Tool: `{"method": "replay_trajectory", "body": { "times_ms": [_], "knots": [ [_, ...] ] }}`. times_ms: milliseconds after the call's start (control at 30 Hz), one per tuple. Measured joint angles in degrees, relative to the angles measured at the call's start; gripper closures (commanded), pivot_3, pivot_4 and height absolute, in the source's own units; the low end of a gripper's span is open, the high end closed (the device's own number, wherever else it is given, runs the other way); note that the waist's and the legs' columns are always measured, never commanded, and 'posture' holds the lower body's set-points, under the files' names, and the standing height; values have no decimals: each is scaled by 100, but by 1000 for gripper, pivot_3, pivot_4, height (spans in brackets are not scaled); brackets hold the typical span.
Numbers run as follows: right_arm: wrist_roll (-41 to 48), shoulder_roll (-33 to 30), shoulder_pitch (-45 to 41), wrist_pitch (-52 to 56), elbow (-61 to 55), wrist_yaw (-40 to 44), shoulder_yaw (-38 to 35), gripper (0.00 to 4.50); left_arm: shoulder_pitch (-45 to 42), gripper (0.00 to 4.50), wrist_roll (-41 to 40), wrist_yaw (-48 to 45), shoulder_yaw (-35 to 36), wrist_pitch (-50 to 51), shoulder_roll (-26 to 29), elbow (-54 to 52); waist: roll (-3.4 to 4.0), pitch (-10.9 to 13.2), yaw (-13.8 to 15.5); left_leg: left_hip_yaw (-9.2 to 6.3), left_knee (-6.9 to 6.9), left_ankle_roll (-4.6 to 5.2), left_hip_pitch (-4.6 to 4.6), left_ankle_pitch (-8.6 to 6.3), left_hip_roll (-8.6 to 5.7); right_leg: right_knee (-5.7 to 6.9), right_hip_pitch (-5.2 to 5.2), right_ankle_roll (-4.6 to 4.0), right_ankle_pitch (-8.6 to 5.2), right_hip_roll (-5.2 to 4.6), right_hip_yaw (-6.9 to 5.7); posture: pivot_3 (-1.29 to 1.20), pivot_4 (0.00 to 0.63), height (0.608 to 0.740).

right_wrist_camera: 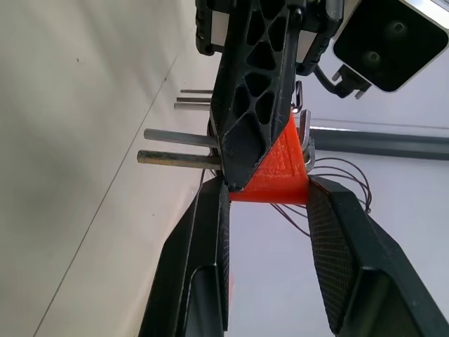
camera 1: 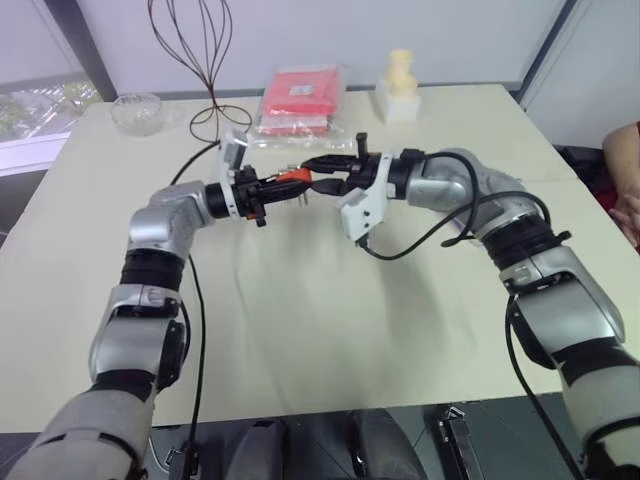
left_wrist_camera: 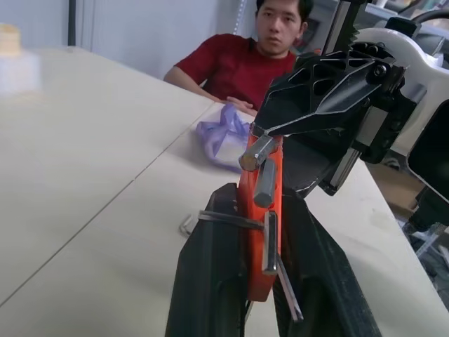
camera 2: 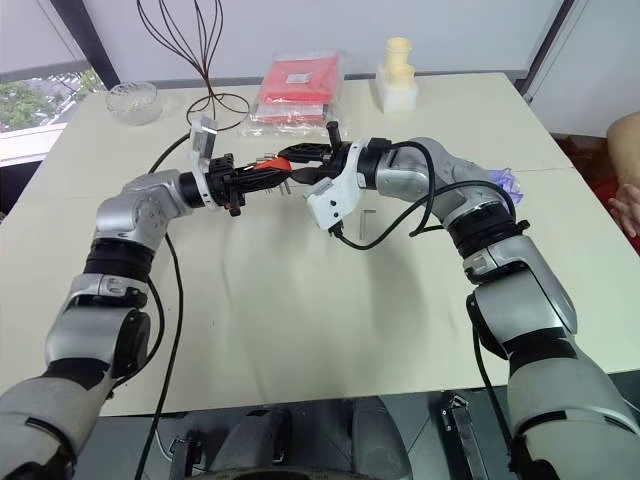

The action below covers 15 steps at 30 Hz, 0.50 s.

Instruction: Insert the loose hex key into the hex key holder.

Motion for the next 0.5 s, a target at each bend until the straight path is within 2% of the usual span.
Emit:
{"method": "replay_trajectory", "body": {
  "times_ms": [33, 300, 400, 467, 500],
  "knots": [
    [6, 2, 26, 3, -7, 1, 1, 3522, 0, 2182, 4, 23, 10, -19, 1, -1, 0, 0, 0, 1, 0, 0, 0, 0, 0, 0, 0, 0, 0, -1, 0, 0, 150, 740],
    [18, 1, 51, 60, -50, 7, 2, 3522, 26, 2182, 12, 31, 13, -95, -31, -13, 0, 0, 0, 1, 1, 0, 0, 0, 0, 1, 0, 0, 0, -1, 0, 0, 150, 740],
    [21, 1, 51, 63, -50, 7, 2, 3522, 62, 3411, 11, 28, 14, -97, -39, -32, 0, 0, 0, 1, 1, 0, 0, 0, 0, 1, 0, 0, 0, -1, 0, 0, 150, 740],
    [31, -1, 51, 107, -50, 13, -2, 3522, 66, 4481, 7, -19, 13, -103, -66, -73, 0, 0, 0, 1, 1, 0, 0, 0, 0, 1, 0, 0, 0, -1, 0, 0, 150, 740],
    [41, -3, 51, 122, -51, 28, -2, 3522, 71, 4481, 25, -7, 6, -118, -69, -99, 0, 0, 0, 1, 2, 0, 0, 0, 0, 1, 0, 0, 0, -1, 0, 0, 150, 740]
  ]
}}
